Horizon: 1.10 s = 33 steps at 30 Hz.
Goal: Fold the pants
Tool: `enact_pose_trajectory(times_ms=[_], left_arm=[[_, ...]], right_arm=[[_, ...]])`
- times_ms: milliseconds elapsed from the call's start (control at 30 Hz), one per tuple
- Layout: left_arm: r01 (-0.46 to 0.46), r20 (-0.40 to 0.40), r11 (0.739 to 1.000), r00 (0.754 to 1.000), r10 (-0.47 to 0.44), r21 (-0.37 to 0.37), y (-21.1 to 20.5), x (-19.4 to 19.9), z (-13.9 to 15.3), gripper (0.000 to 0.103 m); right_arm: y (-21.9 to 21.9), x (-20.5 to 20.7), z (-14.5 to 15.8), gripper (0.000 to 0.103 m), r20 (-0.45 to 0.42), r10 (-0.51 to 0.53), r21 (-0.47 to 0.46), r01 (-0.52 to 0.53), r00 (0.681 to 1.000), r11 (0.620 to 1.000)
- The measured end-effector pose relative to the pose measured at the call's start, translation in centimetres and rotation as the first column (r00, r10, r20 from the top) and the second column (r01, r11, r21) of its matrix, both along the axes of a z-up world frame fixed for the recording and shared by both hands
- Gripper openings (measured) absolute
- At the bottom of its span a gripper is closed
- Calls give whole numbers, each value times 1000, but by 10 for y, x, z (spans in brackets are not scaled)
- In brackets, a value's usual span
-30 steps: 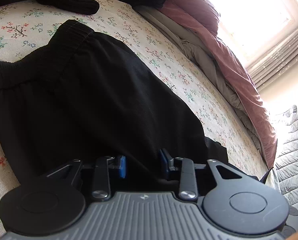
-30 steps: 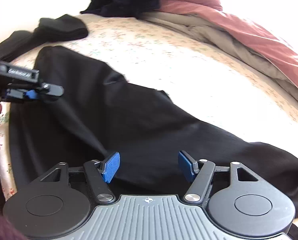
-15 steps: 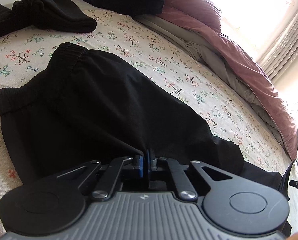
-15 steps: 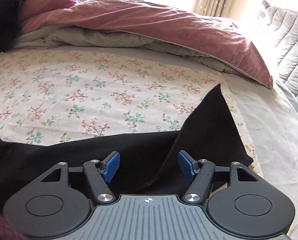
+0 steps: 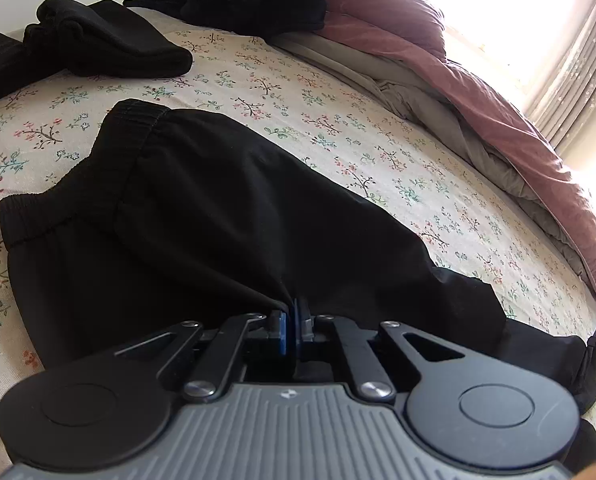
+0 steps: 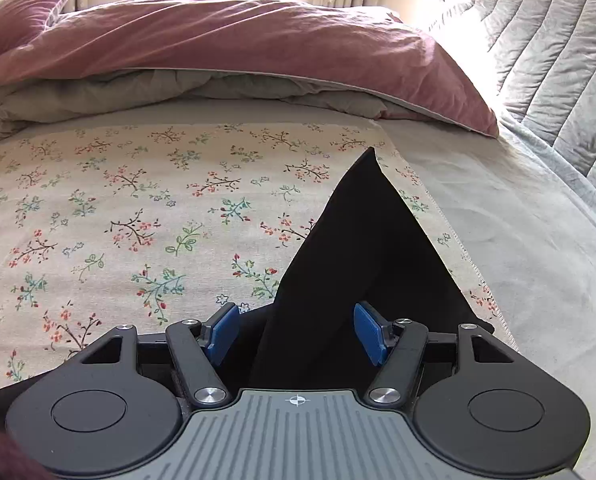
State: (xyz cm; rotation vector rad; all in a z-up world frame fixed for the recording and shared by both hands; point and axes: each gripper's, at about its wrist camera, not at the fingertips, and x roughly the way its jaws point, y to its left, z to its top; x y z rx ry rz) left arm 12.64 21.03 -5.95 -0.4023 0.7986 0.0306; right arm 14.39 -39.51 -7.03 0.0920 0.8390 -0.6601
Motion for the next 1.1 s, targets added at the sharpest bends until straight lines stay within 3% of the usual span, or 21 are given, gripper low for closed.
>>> enact_pose_trajectory(times_ms=[67,133,167,200,267,300,500,667,800,967,1100], left_arm=[[-2,-1,1000,1000,2,7,-2,0,1,20],[-2,-1,1000,1000,2,17,-4,0,2,20],[-2,-2,1000,1000,2,21,-6,0,2,19],[-2,-2,1000,1000,2,25,-6,0,3,19],[5,-4,999,1000,-5,36,-8,0,5,19],[9,-4,999,1000,-9,40,-9,0,7,19],[20,-2,1000,1000,-20,2,2,1,21,18],[50,17,998,999,-49,-25,14,-2,44,18],[89,22,996,996,-89,-1,22,-13,59,18],[138,-37,989,990,-136,51,29,-29,55,18],[168,-104,983,982,-159,77,38,-40,40,18]], right_arm=[[-4,4,-6,61,0,-26,-10,26,1000,1000],[-9,7,-11,54,-1,-47,-26,47,999,999],[-12,8,-12,43,-3,-56,-26,56,998,998],[-15,8,-13,24,-7,-61,-20,61,998,998],[-21,7,-11,2,-17,-72,-10,72,997,997],[-23,3,-7,0,-9,-80,-12,80,997,997],[-33,-39,30,0,38,-86,-31,87,996,996],[-41,-96,69,0,106,-101,9,101,989,995],[-30,-143,90,0,138,-75,11,75,988,997],[-2,-201,89,0,127,-23,-20,26,992,999],[17,-243,71,0,96,-9,13,8,995,1000]])
